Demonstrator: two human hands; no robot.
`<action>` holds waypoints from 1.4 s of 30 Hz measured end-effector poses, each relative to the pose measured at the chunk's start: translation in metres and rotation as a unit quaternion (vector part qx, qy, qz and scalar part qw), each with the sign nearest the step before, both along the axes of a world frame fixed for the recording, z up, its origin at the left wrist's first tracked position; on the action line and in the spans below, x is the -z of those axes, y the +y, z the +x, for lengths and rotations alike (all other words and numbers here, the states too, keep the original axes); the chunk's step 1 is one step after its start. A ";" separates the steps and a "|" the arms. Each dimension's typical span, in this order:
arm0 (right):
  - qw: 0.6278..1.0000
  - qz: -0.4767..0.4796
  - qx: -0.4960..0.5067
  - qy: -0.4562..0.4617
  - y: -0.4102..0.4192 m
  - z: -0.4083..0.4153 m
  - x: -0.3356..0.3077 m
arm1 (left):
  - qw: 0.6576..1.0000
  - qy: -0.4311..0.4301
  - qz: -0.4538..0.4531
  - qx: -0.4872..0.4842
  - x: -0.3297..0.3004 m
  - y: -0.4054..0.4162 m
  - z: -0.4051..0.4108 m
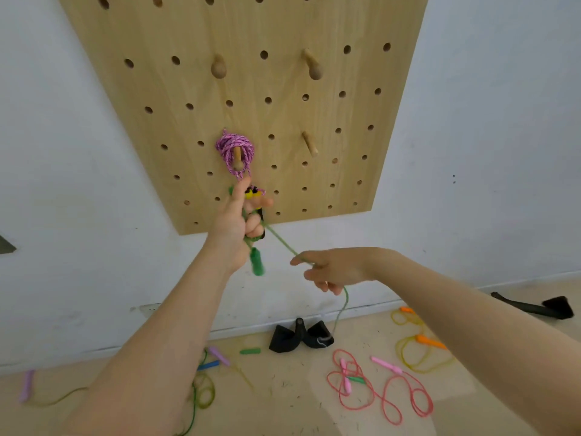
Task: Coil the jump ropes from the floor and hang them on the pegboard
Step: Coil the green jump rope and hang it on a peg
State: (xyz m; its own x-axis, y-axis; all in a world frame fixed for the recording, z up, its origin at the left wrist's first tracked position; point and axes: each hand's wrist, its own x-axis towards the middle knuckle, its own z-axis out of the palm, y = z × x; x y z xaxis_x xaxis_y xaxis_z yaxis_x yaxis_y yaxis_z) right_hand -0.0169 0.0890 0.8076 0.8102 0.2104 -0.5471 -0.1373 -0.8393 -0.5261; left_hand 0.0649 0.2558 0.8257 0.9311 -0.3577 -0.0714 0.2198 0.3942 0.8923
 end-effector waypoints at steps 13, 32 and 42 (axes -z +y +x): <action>0.919 0.171 0.100 -0.342 -0.036 0.010 -0.063 | 0.980 -0.010 0.123 0.158 0.023 -0.041 -0.032; 0.985 0.129 -0.102 -0.046 -0.028 0.000 -0.061 | 0.972 -0.034 0.233 -0.019 0.050 -0.031 0.011; 0.900 0.179 0.182 -0.355 -0.042 0.049 -0.042 | 0.935 -0.090 -0.053 0.340 0.004 -0.020 -0.036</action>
